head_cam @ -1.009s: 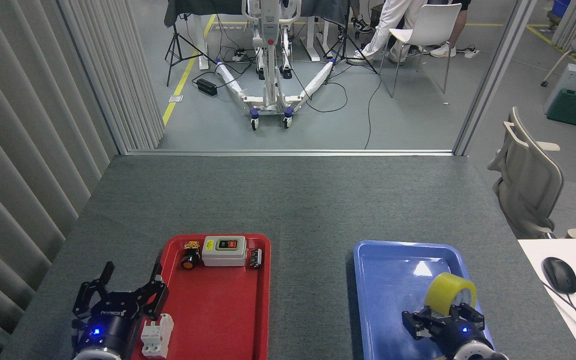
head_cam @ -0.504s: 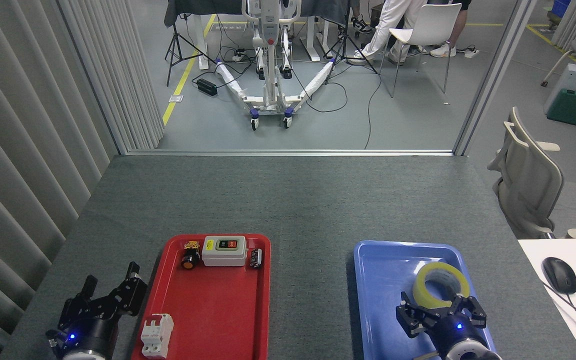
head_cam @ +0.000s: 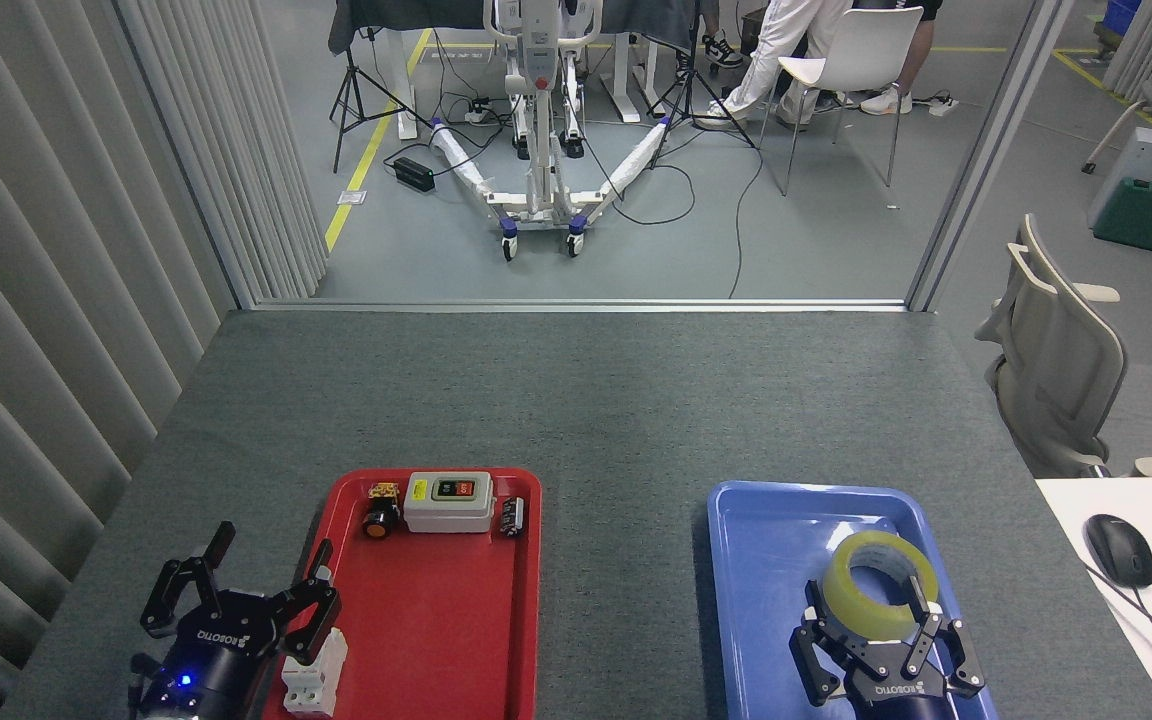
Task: Place and move tape with both arms
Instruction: 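Push the tape roll farther into the blue tray with the right gripper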
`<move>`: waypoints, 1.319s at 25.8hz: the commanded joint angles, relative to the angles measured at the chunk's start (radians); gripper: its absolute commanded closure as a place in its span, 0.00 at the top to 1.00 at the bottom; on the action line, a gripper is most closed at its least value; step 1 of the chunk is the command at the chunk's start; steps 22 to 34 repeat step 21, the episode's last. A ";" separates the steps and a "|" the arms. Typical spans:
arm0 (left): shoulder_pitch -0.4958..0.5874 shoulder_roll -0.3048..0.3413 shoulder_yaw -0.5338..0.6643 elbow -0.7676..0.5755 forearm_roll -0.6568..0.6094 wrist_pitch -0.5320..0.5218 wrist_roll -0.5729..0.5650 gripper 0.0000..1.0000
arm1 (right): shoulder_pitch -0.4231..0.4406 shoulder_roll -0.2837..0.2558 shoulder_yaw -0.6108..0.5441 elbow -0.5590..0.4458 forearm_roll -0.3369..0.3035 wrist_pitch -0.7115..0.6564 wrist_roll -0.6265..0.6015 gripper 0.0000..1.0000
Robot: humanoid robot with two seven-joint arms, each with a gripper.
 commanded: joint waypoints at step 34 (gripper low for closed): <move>0.021 -0.003 -0.005 -0.010 0.214 -0.040 -0.044 1.00 | 0.022 0.046 -0.024 0.007 -0.007 -0.001 -0.001 1.00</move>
